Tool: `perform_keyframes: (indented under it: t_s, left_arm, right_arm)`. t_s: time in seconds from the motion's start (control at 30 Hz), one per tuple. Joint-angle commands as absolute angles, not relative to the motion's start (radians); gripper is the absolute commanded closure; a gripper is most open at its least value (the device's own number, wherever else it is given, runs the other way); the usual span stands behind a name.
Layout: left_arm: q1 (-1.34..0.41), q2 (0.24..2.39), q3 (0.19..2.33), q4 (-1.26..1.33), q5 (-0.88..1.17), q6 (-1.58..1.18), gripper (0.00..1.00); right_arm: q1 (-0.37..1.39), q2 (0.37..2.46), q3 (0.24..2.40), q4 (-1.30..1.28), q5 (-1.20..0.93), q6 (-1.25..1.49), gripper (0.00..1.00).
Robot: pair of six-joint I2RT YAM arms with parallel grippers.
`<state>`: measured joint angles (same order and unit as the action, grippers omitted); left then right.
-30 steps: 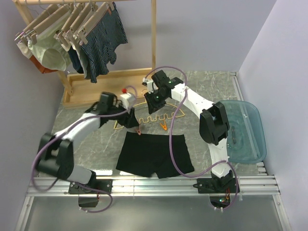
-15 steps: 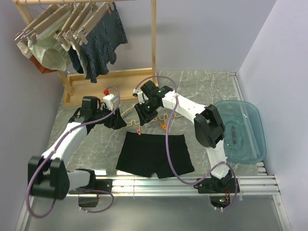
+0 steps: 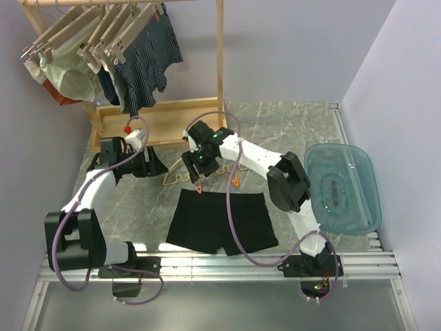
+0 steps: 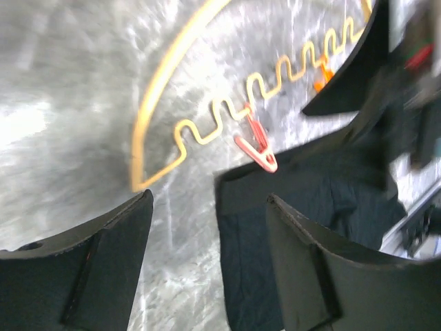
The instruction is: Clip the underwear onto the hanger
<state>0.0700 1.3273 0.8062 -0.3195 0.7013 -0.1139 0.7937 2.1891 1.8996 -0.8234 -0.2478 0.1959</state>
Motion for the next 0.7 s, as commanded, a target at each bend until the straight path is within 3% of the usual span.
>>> perform_keyframes:
  t_s: [0.0, 0.37, 0.67]
  left_arm:
    - [0.103, 1.238, 0.822, -0.302, 0.729, -0.161, 0.28]
    - [0.101, 1.121, 0.727, -0.310, 0.718, -0.190, 0.25]
    - [0.101, 1.104, 0.716, -0.296, 0.709, -0.207, 0.24]
  right_arm:
    - [0.837, 2.210, 1.916, -0.847, -0.169, 0.261, 0.31]
    - [0.884, 2.256, 1.942, -0.842, -0.002, 0.374, 0.37]
    - [0.887, 2.313, 1.985, -0.847, 0.011, 0.407, 0.38]
